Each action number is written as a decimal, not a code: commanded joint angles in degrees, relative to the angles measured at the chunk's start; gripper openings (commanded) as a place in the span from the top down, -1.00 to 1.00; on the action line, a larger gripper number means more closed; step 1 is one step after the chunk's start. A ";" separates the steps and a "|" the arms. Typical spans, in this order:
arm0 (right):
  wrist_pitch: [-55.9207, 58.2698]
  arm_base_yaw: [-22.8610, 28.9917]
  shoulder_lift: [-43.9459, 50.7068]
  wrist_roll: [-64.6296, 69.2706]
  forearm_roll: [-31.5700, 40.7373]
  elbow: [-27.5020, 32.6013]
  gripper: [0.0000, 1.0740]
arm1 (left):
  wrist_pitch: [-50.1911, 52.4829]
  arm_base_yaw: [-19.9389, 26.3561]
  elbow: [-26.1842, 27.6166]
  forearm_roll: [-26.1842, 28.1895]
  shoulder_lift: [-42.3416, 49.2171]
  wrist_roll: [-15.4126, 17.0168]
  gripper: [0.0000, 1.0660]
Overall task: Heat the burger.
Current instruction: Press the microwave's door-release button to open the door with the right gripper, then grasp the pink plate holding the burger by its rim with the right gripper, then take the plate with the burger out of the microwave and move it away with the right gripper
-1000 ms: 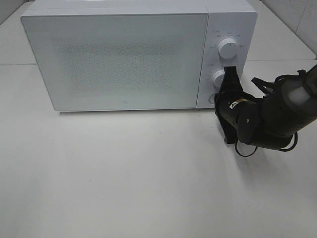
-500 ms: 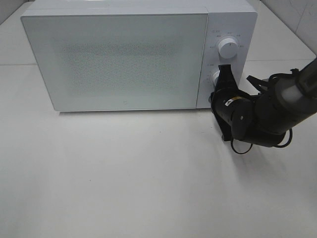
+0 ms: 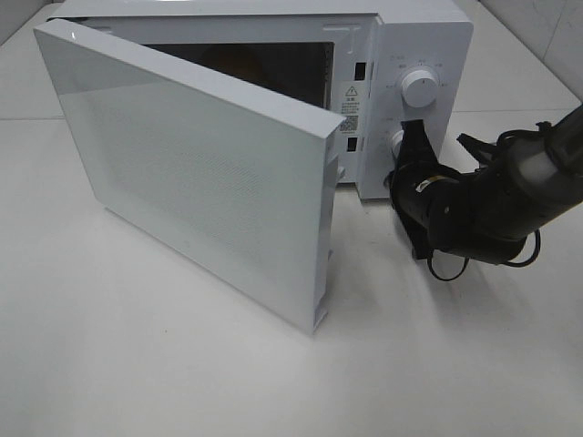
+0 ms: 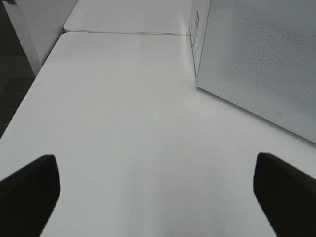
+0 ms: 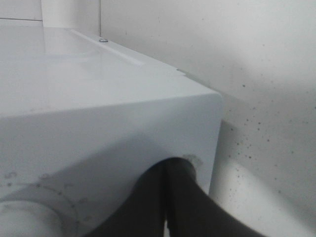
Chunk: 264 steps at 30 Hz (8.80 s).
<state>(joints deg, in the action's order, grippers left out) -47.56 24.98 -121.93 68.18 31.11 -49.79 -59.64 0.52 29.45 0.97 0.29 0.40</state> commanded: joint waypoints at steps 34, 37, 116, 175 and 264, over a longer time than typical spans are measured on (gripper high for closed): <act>14.09 3.38 12.26 -1.66 -10.08 10.43 1.00 | 0.34 0.17 -0.17 -0.17 0.97 0.00 -0.88; 15.76 3.38 15.70 -4.81 -10.08 12.78 1.00 | 0.34 0.17 -0.17 -0.17 0.97 0.00 -0.88; 75.46 4.01 33.80 -137.74 -36.33 -3.78 -0.85 | 0.34 0.17 -0.17 -0.17 0.97 0.00 -0.88; 74.08 10.54 -3.67 -125.42 -45.72 -45.49 -0.68 | 0.34 0.17 -0.17 -0.23 0.97 0.00 -0.88; 74.66 10.49 -15.64 -123.93 -45.72 -59.36 1.00 | 0.29 0.17 -0.17 -5.50 0.97 0.00 -0.88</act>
<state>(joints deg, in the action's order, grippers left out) 27.44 36.10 -137.34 -56.49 -14.73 -108.92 -59.64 0.52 29.45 -4.41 0.29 0.40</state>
